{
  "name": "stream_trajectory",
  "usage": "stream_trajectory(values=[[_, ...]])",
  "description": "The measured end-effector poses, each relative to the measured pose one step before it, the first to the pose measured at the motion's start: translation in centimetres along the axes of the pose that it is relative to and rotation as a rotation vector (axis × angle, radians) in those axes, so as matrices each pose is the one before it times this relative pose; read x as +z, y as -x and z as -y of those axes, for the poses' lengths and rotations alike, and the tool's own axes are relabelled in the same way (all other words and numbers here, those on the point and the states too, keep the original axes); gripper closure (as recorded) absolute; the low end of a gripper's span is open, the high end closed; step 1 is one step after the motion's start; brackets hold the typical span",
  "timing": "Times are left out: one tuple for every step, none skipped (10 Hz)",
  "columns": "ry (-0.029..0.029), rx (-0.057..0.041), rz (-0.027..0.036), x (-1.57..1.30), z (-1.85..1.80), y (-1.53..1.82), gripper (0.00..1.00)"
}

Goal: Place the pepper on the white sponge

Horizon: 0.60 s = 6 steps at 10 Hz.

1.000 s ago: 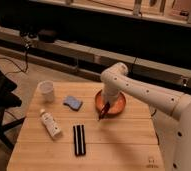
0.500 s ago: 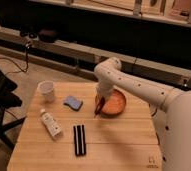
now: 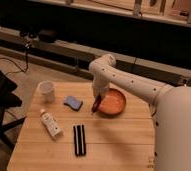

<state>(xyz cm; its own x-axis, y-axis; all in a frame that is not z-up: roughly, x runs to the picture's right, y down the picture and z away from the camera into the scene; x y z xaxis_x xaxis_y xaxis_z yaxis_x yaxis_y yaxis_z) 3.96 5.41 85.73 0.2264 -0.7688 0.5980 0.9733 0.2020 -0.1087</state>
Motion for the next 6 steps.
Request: stream_trajectory(values=[[0.00286, -0.00638, -0.00099, 0.023, -0.015, -0.236, 0.79], [-0.00231, -0.01219, -0.00400, -0.008, 0.488, -0.396, 0.79], [-0.00172, -0.00991, -0.00186, 0.006, 0.434, -0.341, 0.79], [-0.00188, -0.00863, -0.00371, -0.017, 0.302, -0.378, 0.79], [-0.00019, -0.00447, -0.00036, 0.013, 0.058, -0.018, 0.79], [-0.00103, -0.00827, -0.00056, -0.033, -0.009, -0.035, 0.79]])
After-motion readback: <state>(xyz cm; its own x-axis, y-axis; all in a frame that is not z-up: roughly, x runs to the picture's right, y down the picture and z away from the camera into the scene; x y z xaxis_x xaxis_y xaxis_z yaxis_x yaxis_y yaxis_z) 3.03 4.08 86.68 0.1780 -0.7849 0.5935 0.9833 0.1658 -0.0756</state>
